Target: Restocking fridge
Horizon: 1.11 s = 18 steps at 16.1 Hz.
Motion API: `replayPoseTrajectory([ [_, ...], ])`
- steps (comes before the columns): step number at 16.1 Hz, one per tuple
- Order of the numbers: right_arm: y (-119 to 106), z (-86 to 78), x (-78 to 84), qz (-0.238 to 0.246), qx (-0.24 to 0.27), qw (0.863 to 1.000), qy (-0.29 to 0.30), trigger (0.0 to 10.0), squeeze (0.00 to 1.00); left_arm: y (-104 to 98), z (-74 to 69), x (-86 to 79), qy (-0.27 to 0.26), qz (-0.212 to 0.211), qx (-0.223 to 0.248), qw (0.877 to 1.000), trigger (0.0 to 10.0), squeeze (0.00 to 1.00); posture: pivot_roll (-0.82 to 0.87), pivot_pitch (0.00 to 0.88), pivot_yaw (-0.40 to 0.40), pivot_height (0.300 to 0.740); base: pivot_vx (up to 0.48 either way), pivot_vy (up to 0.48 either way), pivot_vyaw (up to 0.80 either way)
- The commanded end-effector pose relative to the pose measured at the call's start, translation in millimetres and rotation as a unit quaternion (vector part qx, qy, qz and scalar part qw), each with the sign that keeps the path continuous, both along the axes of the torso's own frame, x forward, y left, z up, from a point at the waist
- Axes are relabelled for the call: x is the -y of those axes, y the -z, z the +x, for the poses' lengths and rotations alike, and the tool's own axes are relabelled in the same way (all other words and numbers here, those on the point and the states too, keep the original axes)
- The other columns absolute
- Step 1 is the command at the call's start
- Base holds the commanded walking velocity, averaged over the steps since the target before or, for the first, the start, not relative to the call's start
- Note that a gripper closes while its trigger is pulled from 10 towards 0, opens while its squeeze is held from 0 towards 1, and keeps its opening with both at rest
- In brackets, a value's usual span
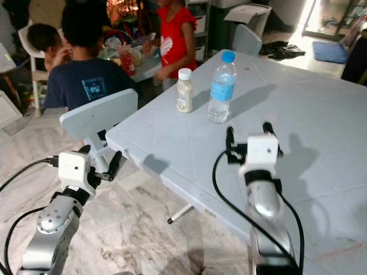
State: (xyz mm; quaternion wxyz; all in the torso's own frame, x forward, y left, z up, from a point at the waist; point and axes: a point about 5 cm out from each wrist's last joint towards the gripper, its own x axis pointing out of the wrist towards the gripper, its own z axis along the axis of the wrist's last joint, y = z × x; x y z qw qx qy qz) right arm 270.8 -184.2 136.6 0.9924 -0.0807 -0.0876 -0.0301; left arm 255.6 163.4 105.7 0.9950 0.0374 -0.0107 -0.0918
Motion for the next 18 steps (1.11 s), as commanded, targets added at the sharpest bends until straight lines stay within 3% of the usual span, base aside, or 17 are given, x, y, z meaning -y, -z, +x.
replayPoseTrajectory([
  [1,-7.6,-1.9,-1.2,0.008,0.016,1.0,0.007,10.0,0.0,-3.7,-1.5,-6.0,-0.005,0.002,0.002,1.0,10.0,0.0,-0.01,0.044,0.049,0.74,0.315,0.0,0.0],
  [6,2.9,-19.2,-8.5,0.02,0.001,1.0,0.012,10.0,0.0,-3.6,-4.8,-7.2,-0.005,-0.001,-0.001,1.0,10.0,0.0,-0.02,0.047,0.049,0.74,0.352,0.0,0.0],
  [15,2.4,-16.1,-10.3,0.015,-0.002,1.0,-0.001,10.0,0.0,-1.3,-3.1,-1.8,-0.002,-0.012,-0.004,1.0,10.0,0.0,-0.02,0.036,0.039,0.74,0.358,0.0,0.0],
  [18,3.2,-17.1,-11.5,0.015,-0.004,1.0,-0.002,10.0,0.0,-1.8,-3.6,-1.0,0.0,-0.016,-0.001,1.0,10.0,0.0,-0.02,0.037,0.037,0.74,0.0,0.0,0.0],
])
